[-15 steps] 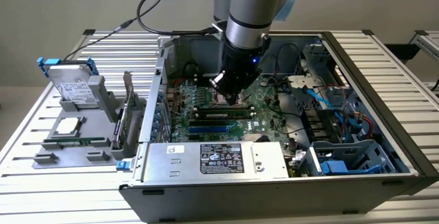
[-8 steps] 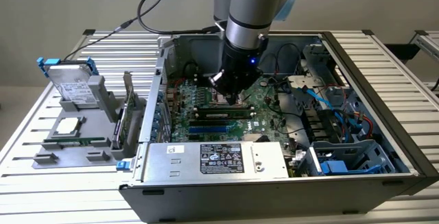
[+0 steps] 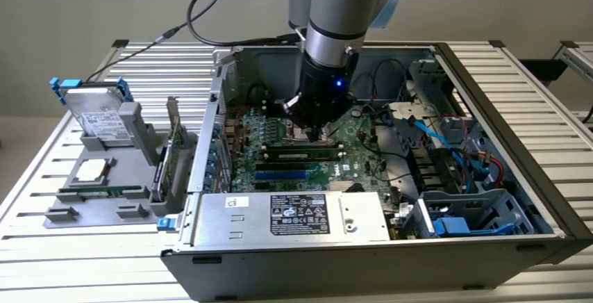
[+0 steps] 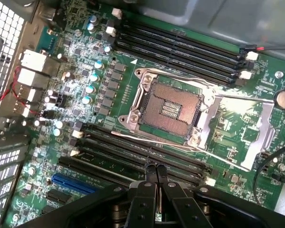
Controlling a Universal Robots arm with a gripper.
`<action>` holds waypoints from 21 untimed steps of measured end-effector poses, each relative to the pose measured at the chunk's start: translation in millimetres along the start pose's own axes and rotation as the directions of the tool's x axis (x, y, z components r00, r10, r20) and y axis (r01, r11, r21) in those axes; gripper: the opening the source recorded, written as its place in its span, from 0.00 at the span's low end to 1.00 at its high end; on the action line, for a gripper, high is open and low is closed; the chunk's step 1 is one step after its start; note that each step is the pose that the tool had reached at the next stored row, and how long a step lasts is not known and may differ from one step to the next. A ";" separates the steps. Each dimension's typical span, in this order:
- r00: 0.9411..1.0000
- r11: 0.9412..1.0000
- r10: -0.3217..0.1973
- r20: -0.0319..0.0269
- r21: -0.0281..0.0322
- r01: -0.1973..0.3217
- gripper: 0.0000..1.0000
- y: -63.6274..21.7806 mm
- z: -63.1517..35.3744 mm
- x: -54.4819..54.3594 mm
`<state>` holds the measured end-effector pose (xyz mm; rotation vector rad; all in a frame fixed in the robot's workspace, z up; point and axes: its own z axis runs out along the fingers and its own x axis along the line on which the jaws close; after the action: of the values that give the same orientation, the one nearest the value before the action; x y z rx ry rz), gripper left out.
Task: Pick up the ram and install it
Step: 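Press down the ram until it locks into place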
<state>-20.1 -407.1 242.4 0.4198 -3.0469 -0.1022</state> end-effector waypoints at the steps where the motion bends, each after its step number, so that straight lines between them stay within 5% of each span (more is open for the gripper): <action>1: 1.000 1.000 0.014 0.001 -0.001 -0.014 0.10 0.0 0.0 0.0; 9: 0.992 0.992 0.126 0.009 -0.005 -0.126 0.10 0.0 0.5 0.0; 17: 0.977 0.977 0.213 0.017 0.001 -0.213 0.10 -0.1 2.4 0.2; 21: 0.977 0.977 0.213 0.017 0.001 -0.213 0.10 0.4 2.9 5.1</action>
<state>-25.3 -407.9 239.8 0.0898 -3.0848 -0.0908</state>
